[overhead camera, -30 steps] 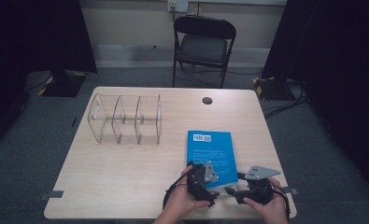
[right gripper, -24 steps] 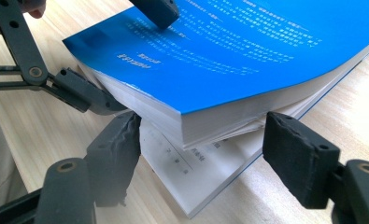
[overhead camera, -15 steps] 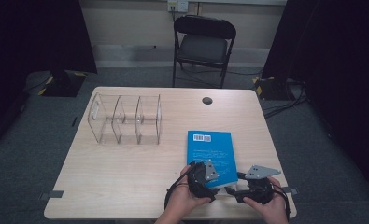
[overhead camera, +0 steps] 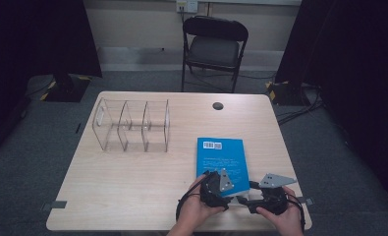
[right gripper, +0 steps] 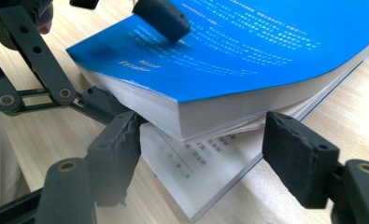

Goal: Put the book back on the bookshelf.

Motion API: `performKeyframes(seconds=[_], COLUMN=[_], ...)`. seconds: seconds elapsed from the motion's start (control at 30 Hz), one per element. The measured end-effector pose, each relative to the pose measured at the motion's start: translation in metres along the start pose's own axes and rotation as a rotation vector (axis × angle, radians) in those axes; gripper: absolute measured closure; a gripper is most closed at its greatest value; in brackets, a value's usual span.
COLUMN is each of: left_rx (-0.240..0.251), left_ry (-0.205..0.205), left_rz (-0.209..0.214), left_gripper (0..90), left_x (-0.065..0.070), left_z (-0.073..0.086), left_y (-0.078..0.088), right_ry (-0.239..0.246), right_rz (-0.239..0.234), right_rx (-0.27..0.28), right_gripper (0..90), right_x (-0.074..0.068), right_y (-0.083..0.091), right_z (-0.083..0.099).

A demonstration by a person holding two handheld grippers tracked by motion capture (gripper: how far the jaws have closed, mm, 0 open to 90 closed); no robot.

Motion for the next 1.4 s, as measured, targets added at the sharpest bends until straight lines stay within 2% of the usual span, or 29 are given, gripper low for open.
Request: performKeyframes(seconds=[0.07,0.17,0.2,0.3,0.37,0.43,0.47,0.53,0.6,0.73,0.77,0.83,0.87,0.97,1.4], left_rx=[0.019,0.012,0.002,-0.009,-0.001,-0.004,-0.003,-0.005,-0.006,-0.008,-0.009,-0.010,-0.030,-0.022,-0.054], left_ry=[-0.025,-0.028,-0.034,-0.033,-0.023,-0.012,-0.013,-0.012,-0.023,-0.027,-0.025,-0.022,-0.038,-0.038,-0.046], left_rz=[0.018,0.023,0.025,0.031,0.043,0.056,0.069,0.074,0.071,0.068,0.068,0.068,0.064,0.066,0.062], left_gripper=[32.0,35.2,36.0,37.5,43.9,46.6,47.8,48.6,52.5,56.9,59.4,60.0,61.1,61.8,65.7], left_x=[0.002,0.002,0.003,0.002,0.003,0.003,0.001,0.001,0.001,0.002,0.002,0.002,0.002,0.002,0.003], left_z=[-0.001,0.000,-0.001,-0.002,-0.003,-0.003,-0.003,-0.004,-0.004,-0.006,-0.006,-0.007,-0.006,-0.007,-0.010], left_y=[0.002,0.004,0.004,0.005,0.006,0.008,0.009,0.010,0.011,0.013,0.014,0.014,0.015,0.015,0.016], right_ry=[-0.008,-0.014,-0.011,-0.008,-0.017,-0.012,0.013,0.023,0.010,0.014,0.021,0.022,0.029,0.030,0.027], right_rz=[-0.006,-0.008,-0.009,0.011,0.008,0.012,0.016,0.018,0.009,0.011,0.023,0.025,0.020,0.016,0.004], right_rx=[0.004,0.005,0.003,-0.001,0.005,0.004,-0.006,-0.007,-0.046,-0.049,-0.043,-0.045,-0.043,-0.048,-0.057], right_gripper=[30.3,31.7,29.1,28.6,28.3,27.0,26.8,25.7,25.4,25.3,25.2,25.2,24.9,24.8,23.9], right_x=[0.001,0.002,0.005,0.009,0.010,0.014,0.016,0.018,0.021,0.022,0.023,0.023,0.022,0.022,0.020], right_y=[0.000,0.000,0.000,0.002,0.003,0.005,0.005,0.005,0.001,0.000,-0.001,-0.001,-0.002,-0.003,-0.005], right_z=[0.001,0.002,0.004,0.005,0.006,0.008,0.012,0.013,0.019,0.021,0.021,0.021,0.021,0.022,0.023])
Point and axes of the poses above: each handheld gripper's, and its own axes: y roughly backward along the jaws, z roughly out of its underside, x roughly to its right, the point moved 7 cm from there along -y, roughly forward along the jaws, and after that the axes turned 2 degrees about y, right-handed, at the moved point
